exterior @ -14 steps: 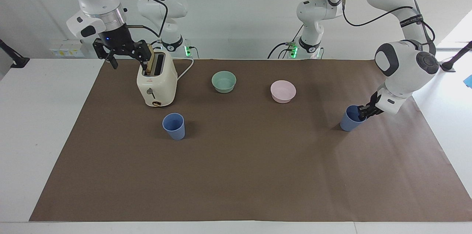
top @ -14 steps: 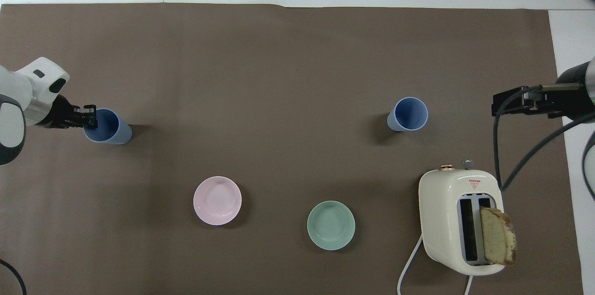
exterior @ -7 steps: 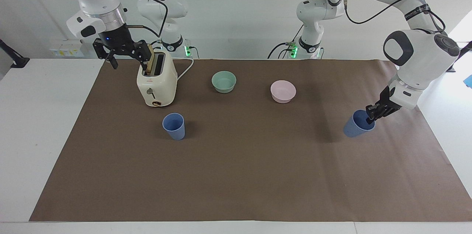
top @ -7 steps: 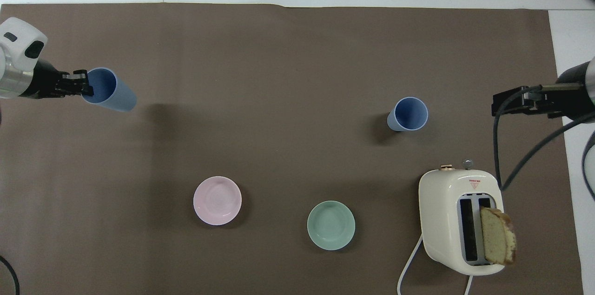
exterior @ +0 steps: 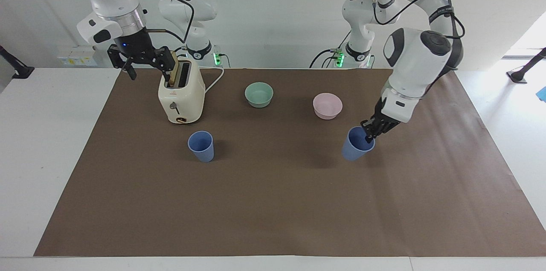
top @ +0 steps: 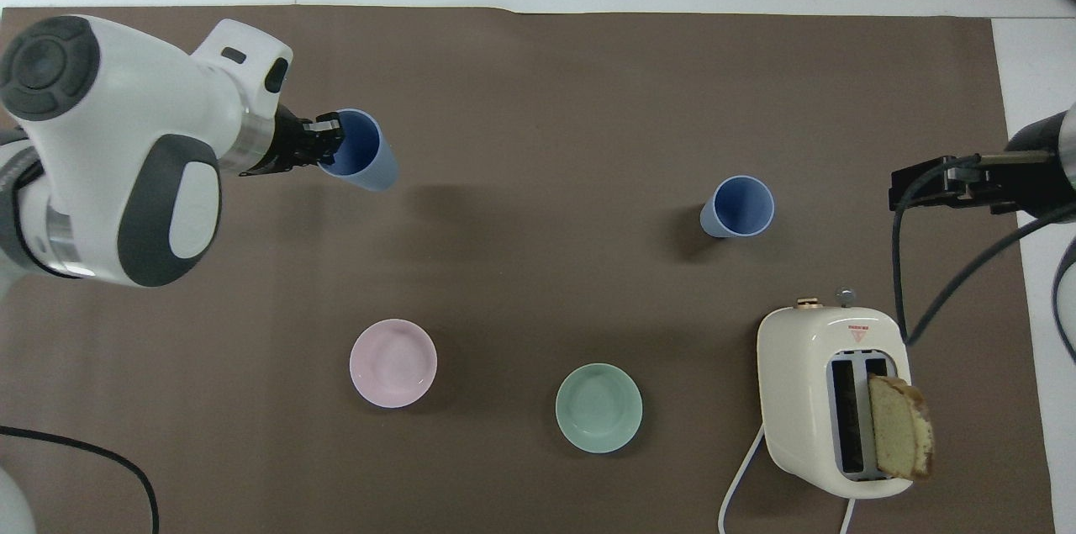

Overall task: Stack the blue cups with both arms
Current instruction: 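Carry the blue cup with the left gripper toward the table center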

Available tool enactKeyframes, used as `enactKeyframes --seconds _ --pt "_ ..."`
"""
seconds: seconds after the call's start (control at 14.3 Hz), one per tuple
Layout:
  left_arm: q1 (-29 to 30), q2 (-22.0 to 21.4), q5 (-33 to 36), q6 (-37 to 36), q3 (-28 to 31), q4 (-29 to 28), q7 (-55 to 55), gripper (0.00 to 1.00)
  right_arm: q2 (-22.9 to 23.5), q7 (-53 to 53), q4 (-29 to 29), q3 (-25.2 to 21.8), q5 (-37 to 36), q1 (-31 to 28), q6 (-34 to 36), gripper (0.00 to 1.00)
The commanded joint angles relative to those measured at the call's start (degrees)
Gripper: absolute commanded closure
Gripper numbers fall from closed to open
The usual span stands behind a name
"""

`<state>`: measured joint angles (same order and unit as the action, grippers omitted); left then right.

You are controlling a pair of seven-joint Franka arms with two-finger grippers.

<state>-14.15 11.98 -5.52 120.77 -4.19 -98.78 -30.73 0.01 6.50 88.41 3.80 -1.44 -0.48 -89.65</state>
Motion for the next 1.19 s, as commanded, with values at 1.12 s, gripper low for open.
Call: enactKeyframes --seconds 1.12 --pt "-16.0 7.3 6.0 14.2 1.1 -6.0 -10.3 1.00 -1.2 -0.7 1.2 0.3 0.6 -0.9 -0.3 0.00"
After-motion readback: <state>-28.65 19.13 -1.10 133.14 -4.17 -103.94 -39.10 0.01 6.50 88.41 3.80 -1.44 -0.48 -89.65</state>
